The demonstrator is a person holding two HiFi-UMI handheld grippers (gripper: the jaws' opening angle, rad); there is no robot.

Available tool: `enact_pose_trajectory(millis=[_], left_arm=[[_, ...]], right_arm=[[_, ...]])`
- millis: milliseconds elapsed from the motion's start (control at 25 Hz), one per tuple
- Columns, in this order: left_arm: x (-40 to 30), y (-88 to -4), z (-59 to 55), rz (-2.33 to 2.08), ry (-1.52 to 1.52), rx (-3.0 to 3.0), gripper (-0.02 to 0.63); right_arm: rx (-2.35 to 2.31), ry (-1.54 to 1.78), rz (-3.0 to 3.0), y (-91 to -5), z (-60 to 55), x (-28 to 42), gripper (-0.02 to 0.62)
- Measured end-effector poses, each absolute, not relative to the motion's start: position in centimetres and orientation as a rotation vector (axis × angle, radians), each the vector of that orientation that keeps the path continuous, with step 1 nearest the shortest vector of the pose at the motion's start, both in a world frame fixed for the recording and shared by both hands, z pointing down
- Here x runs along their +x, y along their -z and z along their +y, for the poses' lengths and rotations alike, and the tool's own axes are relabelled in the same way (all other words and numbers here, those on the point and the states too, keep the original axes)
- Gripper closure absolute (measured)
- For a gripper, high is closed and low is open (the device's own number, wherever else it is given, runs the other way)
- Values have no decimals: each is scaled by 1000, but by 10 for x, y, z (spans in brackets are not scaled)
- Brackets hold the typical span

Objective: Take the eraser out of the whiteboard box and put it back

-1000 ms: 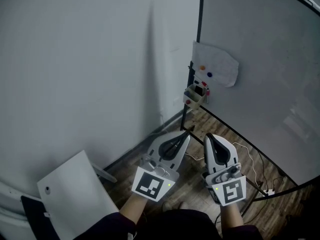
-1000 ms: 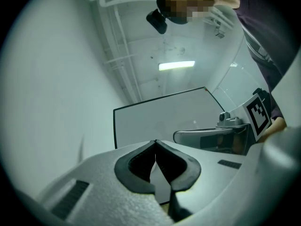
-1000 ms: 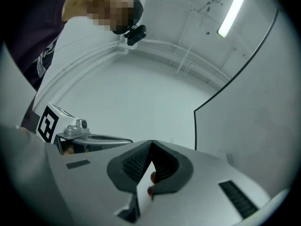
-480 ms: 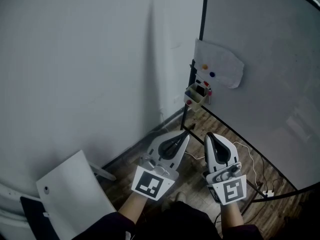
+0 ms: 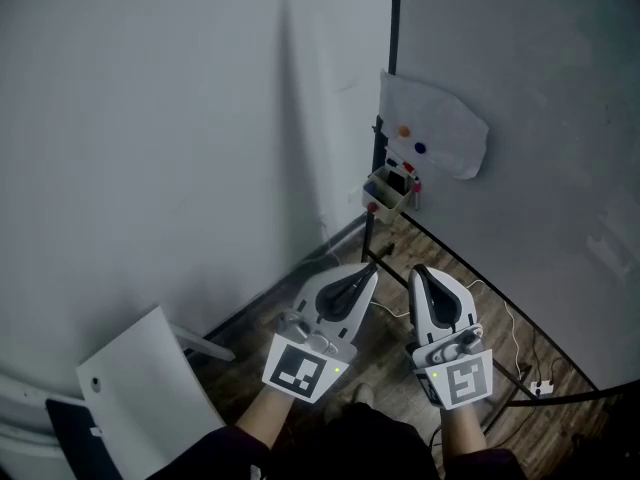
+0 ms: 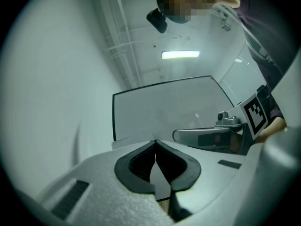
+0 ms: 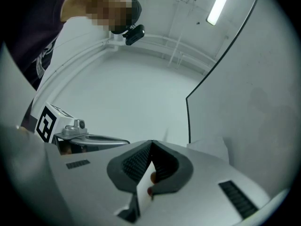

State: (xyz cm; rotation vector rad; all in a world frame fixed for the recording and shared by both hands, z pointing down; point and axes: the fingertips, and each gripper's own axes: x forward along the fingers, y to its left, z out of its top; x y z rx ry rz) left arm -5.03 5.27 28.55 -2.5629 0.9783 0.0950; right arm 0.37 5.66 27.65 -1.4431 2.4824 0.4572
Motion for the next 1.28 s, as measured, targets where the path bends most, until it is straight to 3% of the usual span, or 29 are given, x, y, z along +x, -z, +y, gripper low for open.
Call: enact_pose_trajectory(millis=[1280], left_arm=[[9,-310,-41,1009,30,-2602,601]], right_arm=[[-1443,-312,2478,-310,-35,62,593]])
